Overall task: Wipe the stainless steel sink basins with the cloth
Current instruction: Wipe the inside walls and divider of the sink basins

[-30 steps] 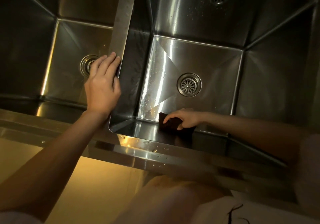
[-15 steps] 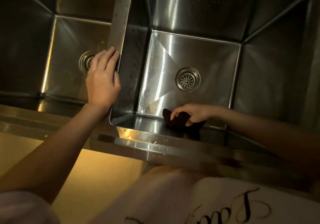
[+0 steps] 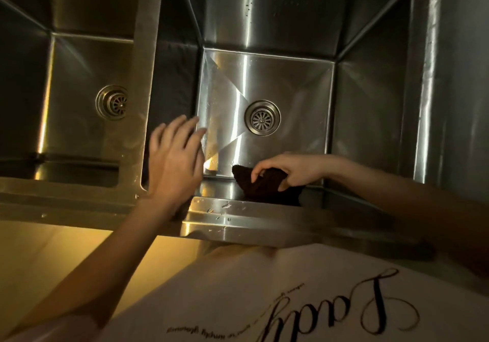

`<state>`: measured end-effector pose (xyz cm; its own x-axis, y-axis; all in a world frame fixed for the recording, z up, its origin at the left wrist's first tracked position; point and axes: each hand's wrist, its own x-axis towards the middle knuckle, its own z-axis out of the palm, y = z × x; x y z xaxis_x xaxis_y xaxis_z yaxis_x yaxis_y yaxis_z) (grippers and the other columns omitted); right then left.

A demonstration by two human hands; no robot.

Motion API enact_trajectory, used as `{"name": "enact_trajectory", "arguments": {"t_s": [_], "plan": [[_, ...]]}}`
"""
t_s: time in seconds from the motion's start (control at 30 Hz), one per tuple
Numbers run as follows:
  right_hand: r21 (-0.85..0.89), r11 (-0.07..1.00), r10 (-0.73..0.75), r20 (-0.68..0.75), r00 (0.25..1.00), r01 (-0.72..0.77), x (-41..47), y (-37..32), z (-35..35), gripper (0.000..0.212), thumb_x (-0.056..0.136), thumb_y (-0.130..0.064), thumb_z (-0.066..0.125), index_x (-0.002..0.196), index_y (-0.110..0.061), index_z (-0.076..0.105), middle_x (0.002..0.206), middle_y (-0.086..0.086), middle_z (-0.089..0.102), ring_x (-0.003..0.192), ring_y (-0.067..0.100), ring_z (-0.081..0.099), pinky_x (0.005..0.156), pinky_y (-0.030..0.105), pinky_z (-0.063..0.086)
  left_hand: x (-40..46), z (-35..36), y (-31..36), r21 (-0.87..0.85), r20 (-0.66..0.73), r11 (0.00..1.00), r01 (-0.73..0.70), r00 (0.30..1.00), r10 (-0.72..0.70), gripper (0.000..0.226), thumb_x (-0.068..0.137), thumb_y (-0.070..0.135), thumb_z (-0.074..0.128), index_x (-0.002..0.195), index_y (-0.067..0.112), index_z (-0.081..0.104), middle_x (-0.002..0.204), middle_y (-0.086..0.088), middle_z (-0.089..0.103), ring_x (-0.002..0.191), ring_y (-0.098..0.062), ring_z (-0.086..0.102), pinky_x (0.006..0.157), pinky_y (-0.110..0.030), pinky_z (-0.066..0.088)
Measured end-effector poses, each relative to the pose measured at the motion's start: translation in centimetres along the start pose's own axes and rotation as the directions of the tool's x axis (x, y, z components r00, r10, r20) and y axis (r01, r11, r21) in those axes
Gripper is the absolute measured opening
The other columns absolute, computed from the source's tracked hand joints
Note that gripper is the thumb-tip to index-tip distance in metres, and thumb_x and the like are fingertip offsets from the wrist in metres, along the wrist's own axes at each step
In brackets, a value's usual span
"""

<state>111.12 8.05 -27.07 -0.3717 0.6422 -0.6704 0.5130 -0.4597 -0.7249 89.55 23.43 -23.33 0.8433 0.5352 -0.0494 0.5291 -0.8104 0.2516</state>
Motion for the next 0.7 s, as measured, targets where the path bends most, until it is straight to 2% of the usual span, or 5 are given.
{"name": "enact_trajectory", "arguments": {"t_s": [0.13,0.23,0.43,0.57,0.7], "plan": [[0.002,0.996,0.093,0.051,0.994,-0.093,4.6,3.9,0.9,0.062,0.078,0.003,0.066,0.129,-0.029,0.051,0.124,-0.003,0.050,0.116,0.023,0.050,0.098,0.038,0.046,-1.1,1.6,1.7,0.006,0.093,1.000,-0.001,0.996,0.000,0.041,0.091,0.023,0.040,0.122,0.009,0.062,0.134,-0.012,0.057,0.131,-0.031,0.046,0.110,-0.049,0.027],[-0.018,0.990,0.139,0.062,0.988,-0.138,7.4,6.3,1.5,0.064,0.077,0.005,0.066,0.130,-0.027,0.050,0.131,0.004,0.049,0.119,0.026,0.049,0.102,0.043,0.044,-1.4,2.5,2.2,0.015,0.130,1.000,-0.010,0.991,0.008,0.042,0.092,0.026,0.037,0.121,0.010,0.063,0.130,-0.011,0.060,0.127,-0.030,0.049,0.108,-0.047,0.030],[-0.030,0.979,0.203,0.045,0.978,-0.202,10.1,9.7,2.5,0.063,0.075,0.009,0.066,0.129,-0.020,0.052,0.132,0.008,0.050,0.119,0.029,0.050,0.100,0.042,0.044,-1.6,3.3,2.4,-0.010,0.123,1.000,-0.003,0.992,0.004,0.042,0.092,0.026,0.037,0.117,0.010,0.066,0.123,-0.009,0.065,0.120,-0.028,0.055,0.103,-0.042,0.035],[0.015,0.982,0.189,0.028,0.982,-0.189,10.1,10.4,2.7,0.061,0.074,0.012,0.064,0.127,-0.017,0.055,0.129,0.008,0.052,0.119,0.029,0.051,0.100,0.041,0.045,-1.8,3.5,2.5,-0.073,0.089,0.996,0.041,0.995,-0.035,0.037,0.091,0.022,0.039,0.115,0.009,0.066,0.116,-0.008,0.066,0.113,-0.024,0.056,0.098,-0.039,0.040],[0.085,0.987,0.136,0.034,0.990,-0.139,8.2,8.9,1.8,0.062,0.072,0.012,0.064,0.122,-0.024,0.058,0.118,-0.004,0.053,0.120,0.024,0.051,0.104,0.041,0.043,-1.7,3.4,2.6,-0.072,0.108,0.995,0.063,0.993,-0.055,0.031,0.090,0.018,0.044,0.114,0.011,0.064,0.107,-0.006,0.066,0.105,-0.021,0.056,0.092,-0.034,0.040]]}}
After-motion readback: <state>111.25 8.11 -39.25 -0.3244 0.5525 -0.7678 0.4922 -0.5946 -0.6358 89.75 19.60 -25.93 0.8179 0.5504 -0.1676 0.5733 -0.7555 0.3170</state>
